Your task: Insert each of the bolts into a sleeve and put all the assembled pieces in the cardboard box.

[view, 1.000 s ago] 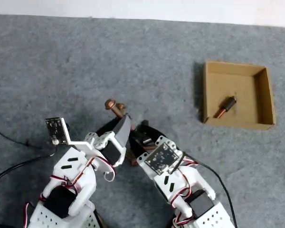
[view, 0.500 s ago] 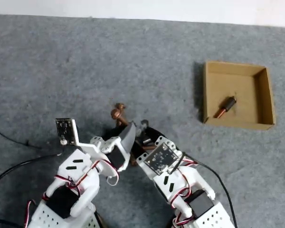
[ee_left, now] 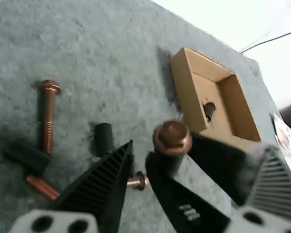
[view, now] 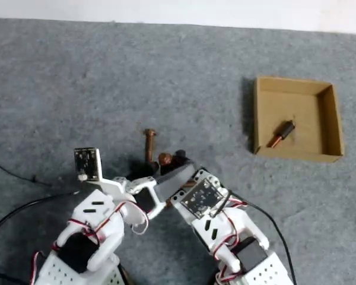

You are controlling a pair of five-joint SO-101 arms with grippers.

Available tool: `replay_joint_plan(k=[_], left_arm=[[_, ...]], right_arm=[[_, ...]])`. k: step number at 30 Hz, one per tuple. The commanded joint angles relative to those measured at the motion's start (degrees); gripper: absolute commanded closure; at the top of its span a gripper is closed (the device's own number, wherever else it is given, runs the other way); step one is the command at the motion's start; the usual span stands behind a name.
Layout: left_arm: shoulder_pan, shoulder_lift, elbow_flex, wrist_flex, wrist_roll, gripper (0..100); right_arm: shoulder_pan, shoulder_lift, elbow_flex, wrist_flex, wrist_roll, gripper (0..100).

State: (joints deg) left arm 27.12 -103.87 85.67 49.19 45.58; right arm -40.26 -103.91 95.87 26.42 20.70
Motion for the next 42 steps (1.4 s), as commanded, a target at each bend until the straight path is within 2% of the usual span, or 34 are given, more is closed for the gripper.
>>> replay_joint_plan(k=[1, 8, 12, 15, 19, 26, 30, 34, 37, 42], left_arm=[[-8.4, -0.8, -0.9, -0.4, 1.6, 60], [-24.3, -0.8, -0.4, -8.2, 11.3, 60], [-33.1, -0.7, 1.2, -10.5, 13.1, 60], [-34.6, -0.6, 5.8, -14.4, 12.9, 61], [-36.5, -0.7, 10.2, -19.6, 10.6, 72], [-44.1, -0.7, 10.7, -19.7, 5.5, 99], [-44.9, -0.7, 10.8, -19.6, 5.5, 98], [-45.0, -0.7, 11.3, -19.8, 5.2, 100], [-45.1, -0.7, 11.4, -19.8, 5.2, 99], [-45.1, -0.7, 11.5, -19.6, 5.2, 96]], right_arm=[[0.8, -0.7, 6.8, 0.0, 0.4, 99.4], [1.8, -1.2, 6.8, 0.0, 0.4, 99.4], [9.5, -1.3, 6.5, -0.3, -1.5, 99.4], [16.8, -1.3, 6.5, -0.3, -10.2, 99.4], [25.4, -1.3, 6.4, -2.2, -10.9, 99.4], [43.5, -0.7, -0.1, -2.9, -10.8, 99.3], [44.6, 1.2, -3.0, -3.0, -10.5, 99.3], [44.7, 13.7, -12.0, -6.1, -10.5, 99.3], [45.4, 31.5, -24.6, -7.2, -10.5, 99.3], [50.7, 63.5, -49.5, -7.0, -11.5, 99.3]])
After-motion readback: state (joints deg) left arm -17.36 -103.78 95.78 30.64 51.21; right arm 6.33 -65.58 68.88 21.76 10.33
